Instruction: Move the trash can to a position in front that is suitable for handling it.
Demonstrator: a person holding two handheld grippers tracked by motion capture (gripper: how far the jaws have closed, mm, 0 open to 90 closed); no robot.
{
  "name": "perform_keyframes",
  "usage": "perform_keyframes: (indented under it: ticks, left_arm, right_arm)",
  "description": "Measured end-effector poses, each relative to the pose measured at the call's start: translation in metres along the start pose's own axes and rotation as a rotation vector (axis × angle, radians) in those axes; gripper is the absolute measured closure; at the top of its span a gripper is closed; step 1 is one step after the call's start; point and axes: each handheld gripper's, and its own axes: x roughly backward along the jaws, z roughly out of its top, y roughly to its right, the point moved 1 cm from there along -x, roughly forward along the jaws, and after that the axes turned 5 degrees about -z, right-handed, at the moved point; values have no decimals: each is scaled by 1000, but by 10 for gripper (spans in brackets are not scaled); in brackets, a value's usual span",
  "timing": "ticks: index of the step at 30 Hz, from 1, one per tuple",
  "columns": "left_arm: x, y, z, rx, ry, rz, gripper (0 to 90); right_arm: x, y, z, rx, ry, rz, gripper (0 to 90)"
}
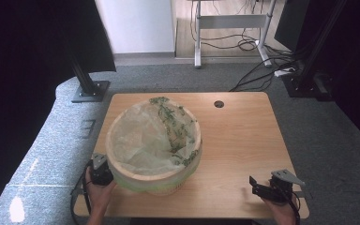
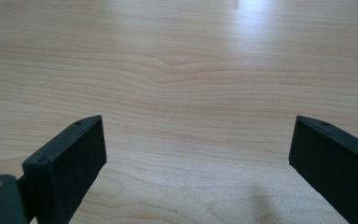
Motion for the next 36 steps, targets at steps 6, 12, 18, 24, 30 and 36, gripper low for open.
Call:
perform_keyframes:
  ticks: [6,12,18,24,30,36]
  left_arm:
    - [-9,15,4,-20,-5,-30,200]
    - [-17,34,7,-57,-14,-77,199]
    - [-11,28,1,-69,-31,-89,178]
    - [-1,3,-9,-34,-41,-94,176]
    - [7,-5,-6,-26,-25,-125,179]
    - [7,-6,-6,-19,-40,-133,169]
  right_arm:
    - [0,-1,0,5,-1,-1,40]
    - [-1,-1,-1,8,-3,-7,42]
    - [0,-2,-1,17,1,-9,46]
    - [1,-3,-1,29,10,-6,53]
    - [0,-3,-2,38,8,-11,57]
    - [1,-1,-2,34,15,-13,61]
